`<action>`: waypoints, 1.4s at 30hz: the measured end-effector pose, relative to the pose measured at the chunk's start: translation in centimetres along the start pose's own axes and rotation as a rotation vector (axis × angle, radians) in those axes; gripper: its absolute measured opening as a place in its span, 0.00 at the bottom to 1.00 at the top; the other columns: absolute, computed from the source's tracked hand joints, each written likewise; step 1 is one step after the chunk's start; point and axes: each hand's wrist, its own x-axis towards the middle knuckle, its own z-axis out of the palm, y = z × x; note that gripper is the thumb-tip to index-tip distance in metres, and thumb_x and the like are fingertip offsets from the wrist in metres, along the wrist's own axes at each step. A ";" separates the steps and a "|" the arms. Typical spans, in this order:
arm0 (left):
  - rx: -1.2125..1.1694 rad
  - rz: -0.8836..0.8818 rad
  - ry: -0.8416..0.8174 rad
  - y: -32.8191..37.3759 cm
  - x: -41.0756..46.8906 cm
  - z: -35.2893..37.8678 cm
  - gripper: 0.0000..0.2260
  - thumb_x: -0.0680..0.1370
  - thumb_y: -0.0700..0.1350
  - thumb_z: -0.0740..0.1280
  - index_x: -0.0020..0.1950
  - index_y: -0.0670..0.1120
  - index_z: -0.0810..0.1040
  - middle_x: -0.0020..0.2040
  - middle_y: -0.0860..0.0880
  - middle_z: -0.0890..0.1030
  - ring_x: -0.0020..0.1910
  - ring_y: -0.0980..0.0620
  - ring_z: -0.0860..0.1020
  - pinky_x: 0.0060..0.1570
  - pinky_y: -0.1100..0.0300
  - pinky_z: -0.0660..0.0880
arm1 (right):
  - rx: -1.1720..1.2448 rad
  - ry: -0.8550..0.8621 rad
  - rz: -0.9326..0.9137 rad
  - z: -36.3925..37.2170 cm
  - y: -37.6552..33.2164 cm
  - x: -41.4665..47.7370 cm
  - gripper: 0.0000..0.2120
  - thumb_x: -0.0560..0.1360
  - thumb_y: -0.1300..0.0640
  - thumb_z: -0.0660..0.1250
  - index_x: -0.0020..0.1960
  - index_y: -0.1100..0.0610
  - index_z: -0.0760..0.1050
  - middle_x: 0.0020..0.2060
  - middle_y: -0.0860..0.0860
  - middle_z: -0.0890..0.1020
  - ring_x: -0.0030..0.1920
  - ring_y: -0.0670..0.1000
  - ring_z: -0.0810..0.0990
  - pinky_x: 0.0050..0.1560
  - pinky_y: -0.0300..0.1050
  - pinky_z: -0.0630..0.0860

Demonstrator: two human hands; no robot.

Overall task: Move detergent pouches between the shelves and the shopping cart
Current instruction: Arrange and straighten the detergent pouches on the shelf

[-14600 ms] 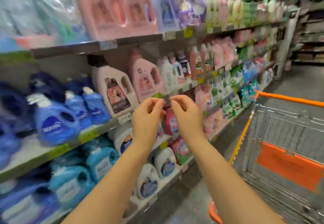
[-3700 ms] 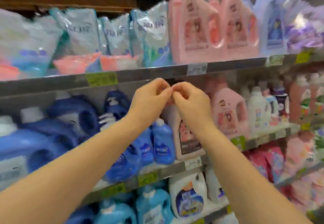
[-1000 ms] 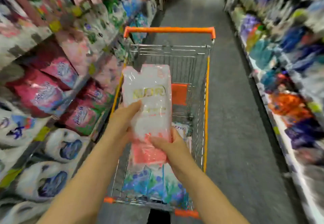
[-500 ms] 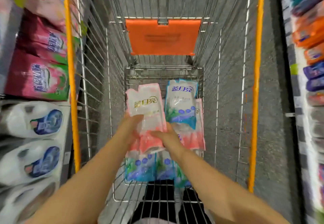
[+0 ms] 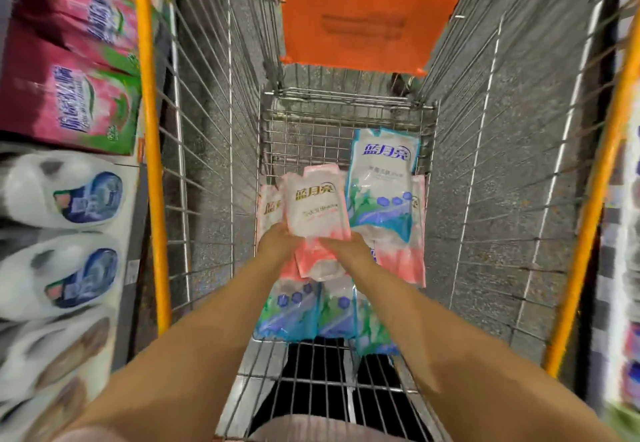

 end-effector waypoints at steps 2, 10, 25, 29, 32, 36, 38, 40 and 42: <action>0.002 0.002 0.035 0.2 -1.2 0.0 0.11 0.71 0.30 0.68 0.51 0.41 0.75 0.48 0.41 0.79 0.48 0.42 0.79 0.49 0.45 0.77 | -0.031 0.011 -0.010 -0.5 -0.5 -0.6 0.20 0.69 0.54 0.75 0.57 0.60 0.77 0.49 0.55 0.82 0.50 0.55 0.81 0.53 0.48 0.78; -0.036 0.129 0.097 -1.2 -7.0 0.1 0.11 0.74 0.35 0.68 0.54 0.43 0.74 0.33 0.45 0.74 0.29 0.52 0.71 0.26 0.64 0.70 | -0.307 0.066 -0.186 -1.2 0.7 -4.1 0.27 0.63 0.52 0.69 0.58 0.64 0.73 0.46 0.58 0.77 0.48 0.55 0.78 0.55 0.51 0.76; -0.331 0.938 0.483 -7.2 -37.0 1.9 0.11 0.77 0.37 0.62 0.37 0.46 0.75 0.33 0.48 0.76 0.23 0.65 0.73 0.24 0.73 0.67 | -0.423 0.058 -1.121 -5.6 2.7 -33.6 0.09 0.76 0.56 0.62 0.52 0.55 0.79 0.52 0.54 0.82 0.55 0.56 0.78 0.53 0.47 0.72; -0.358 1.144 0.669 -9.1 -47.1 -2.3 0.10 0.75 0.36 0.64 0.36 0.47 0.76 0.32 0.51 0.77 0.30 0.58 0.74 0.33 0.64 0.70 | -0.405 0.014 -1.377 -2.9 3.0 -44.0 0.08 0.75 0.54 0.63 0.49 0.54 0.79 0.48 0.54 0.83 0.52 0.57 0.79 0.52 0.48 0.74; -0.391 1.244 0.827 -12.2 -53.5 -7.0 0.10 0.75 0.38 0.66 0.36 0.50 0.75 0.33 0.52 0.76 0.33 0.56 0.74 0.39 0.60 0.72 | -0.371 -0.105 -1.552 0.2 4.6 -51.3 0.05 0.76 0.54 0.63 0.46 0.53 0.77 0.42 0.50 0.81 0.46 0.52 0.78 0.46 0.45 0.71; -0.396 1.340 1.068 -18.1 -60.9 -13.4 0.08 0.75 0.40 0.66 0.37 0.49 0.76 0.34 0.53 0.77 0.34 0.59 0.73 0.39 0.64 0.71 | -0.335 -0.241 -1.756 5.3 8.0 -59.4 0.05 0.78 0.52 0.62 0.45 0.51 0.74 0.35 0.43 0.76 0.40 0.47 0.74 0.38 0.41 0.68; -0.377 1.351 1.189 -21.6 -64.0 -17.2 0.07 0.75 0.42 0.67 0.37 0.49 0.77 0.33 0.54 0.77 0.33 0.62 0.72 0.37 0.67 0.69 | -0.313 -0.306 -1.841 8.6 10.0 -63.1 0.08 0.79 0.51 0.59 0.44 0.52 0.74 0.35 0.44 0.76 0.40 0.49 0.75 0.39 0.44 0.69; -0.340 1.335 1.307 -25.4 -66.6 -21.2 0.09 0.75 0.44 0.67 0.35 0.49 0.76 0.30 0.55 0.76 0.30 0.64 0.71 0.34 0.69 0.67 | -0.332 -0.330 -1.921 12.5 12.3 -66.4 0.08 0.79 0.51 0.59 0.44 0.50 0.73 0.36 0.45 0.77 0.42 0.50 0.76 0.45 0.48 0.71; -0.239 1.305 1.415 -29.0 -69.5 -25.5 0.12 0.75 0.45 0.67 0.32 0.47 0.74 0.26 0.55 0.73 0.28 0.62 0.69 0.31 0.69 0.65 | -0.355 -0.319 -2.008 16.9 14.2 -69.6 0.08 0.79 0.50 0.59 0.45 0.50 0.75 0.36 0.45 0.78 0.44 0.52 0.78 0.51 0.52 0.71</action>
